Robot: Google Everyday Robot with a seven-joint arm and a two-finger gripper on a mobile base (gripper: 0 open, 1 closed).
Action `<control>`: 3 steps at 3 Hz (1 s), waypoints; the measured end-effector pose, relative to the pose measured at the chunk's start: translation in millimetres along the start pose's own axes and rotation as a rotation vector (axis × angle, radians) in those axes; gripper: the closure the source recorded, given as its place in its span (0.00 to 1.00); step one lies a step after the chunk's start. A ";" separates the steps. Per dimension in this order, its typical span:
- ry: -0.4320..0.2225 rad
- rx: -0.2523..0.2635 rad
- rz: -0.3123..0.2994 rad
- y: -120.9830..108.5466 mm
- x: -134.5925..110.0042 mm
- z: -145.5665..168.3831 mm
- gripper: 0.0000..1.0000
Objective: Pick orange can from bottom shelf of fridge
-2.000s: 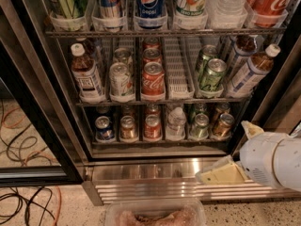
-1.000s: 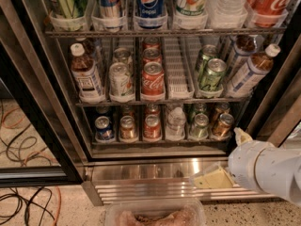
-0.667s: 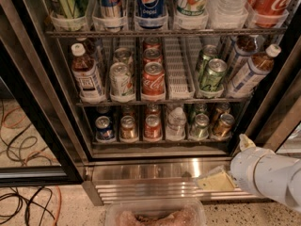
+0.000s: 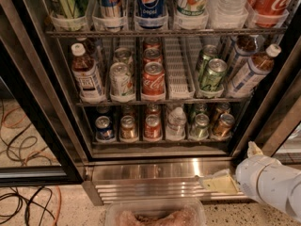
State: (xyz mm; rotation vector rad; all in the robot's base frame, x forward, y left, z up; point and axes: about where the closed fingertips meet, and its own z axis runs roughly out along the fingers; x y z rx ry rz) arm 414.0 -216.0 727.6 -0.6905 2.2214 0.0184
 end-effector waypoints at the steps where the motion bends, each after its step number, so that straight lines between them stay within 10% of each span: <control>1: 0.012 0.003 -0.021 -0.9 4.0 3.3 0.00; 3: 0.015 0.094 -0.107 -45.2 5.5 19.1 0.00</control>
Offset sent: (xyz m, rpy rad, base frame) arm 0.0480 -0.0294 -0.0206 -0.1279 -0.0595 0.0034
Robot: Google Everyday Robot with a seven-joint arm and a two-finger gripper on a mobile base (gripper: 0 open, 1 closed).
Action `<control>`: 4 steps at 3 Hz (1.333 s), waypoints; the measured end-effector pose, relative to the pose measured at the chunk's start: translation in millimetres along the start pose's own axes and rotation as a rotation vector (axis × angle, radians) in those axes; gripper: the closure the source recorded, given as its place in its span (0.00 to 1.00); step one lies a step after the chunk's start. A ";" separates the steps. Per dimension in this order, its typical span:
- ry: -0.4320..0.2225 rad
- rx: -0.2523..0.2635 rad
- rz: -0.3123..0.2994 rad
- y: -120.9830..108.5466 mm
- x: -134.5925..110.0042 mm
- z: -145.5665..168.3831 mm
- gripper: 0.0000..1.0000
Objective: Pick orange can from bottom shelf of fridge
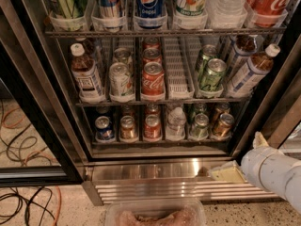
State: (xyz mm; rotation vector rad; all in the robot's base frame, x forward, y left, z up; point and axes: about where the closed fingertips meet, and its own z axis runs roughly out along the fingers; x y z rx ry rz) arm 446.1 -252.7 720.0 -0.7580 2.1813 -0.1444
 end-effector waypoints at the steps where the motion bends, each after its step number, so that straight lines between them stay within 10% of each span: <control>1: 0.006 -0.008 -0.010 2.7 1.0 2.5 0.00; 4: -0.105 0.067 0.078 -29.7 -1.6 107.1 0.00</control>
Offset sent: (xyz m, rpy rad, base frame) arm 0.0962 -0.0061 -0.0502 0.0996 -0.1204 -0.1505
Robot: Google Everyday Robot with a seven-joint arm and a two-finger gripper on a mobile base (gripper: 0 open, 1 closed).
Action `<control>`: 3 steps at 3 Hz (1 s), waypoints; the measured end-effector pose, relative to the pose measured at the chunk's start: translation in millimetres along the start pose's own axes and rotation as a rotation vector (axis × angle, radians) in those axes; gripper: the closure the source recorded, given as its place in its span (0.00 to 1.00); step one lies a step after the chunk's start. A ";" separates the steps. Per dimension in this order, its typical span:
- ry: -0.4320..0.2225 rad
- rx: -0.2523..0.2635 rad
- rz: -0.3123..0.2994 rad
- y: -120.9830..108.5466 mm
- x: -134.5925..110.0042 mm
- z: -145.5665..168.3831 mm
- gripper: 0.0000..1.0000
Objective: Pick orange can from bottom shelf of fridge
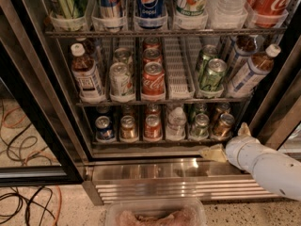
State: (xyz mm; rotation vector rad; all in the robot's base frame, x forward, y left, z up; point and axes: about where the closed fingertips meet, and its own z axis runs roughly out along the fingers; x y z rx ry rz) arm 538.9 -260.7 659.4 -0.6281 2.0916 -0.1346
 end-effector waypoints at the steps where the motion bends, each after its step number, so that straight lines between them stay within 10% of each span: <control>1: -0.033 0.016 0.013 -3.6 4.2 36.0 0.00; 3: -0.059 0.055 0.041 -1.1 11.5 49.6 0.00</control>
Offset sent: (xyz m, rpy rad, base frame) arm 0.0325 -0.0029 -0.0276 0.0186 -0.0387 -0.0142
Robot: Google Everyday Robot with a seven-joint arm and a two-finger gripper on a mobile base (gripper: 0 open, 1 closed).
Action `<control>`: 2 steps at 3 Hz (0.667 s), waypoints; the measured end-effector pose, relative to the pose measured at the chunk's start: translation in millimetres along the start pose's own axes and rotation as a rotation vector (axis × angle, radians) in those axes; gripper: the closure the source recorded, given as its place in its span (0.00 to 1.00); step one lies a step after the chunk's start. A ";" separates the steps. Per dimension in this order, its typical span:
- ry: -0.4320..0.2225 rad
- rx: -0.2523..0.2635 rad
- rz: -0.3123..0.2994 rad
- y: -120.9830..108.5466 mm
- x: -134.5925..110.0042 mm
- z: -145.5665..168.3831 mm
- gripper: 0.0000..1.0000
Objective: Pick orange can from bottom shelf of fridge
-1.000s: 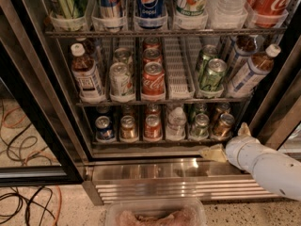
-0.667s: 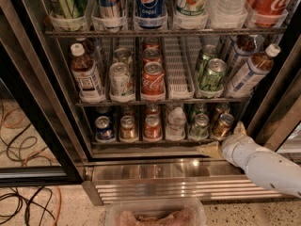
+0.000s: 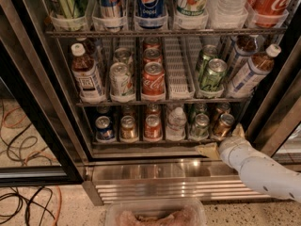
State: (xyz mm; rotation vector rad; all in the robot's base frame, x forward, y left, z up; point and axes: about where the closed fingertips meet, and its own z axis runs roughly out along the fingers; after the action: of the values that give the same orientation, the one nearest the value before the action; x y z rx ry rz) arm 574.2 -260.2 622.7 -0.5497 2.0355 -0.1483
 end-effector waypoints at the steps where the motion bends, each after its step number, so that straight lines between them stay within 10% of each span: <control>1: -0.041 0.014 -0.004 1.2 7.8 14.0 0.00; 2: -0.084 0.003 -0.031 3.1 13.9 26.1 0.00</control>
Offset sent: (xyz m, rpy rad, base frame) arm 0.0219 -0.0022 -0.0372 -0.0198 -0.1265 0.0921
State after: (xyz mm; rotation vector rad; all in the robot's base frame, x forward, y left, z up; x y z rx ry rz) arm 589.7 -260.4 597.3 -0.5763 1.9458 -0.1449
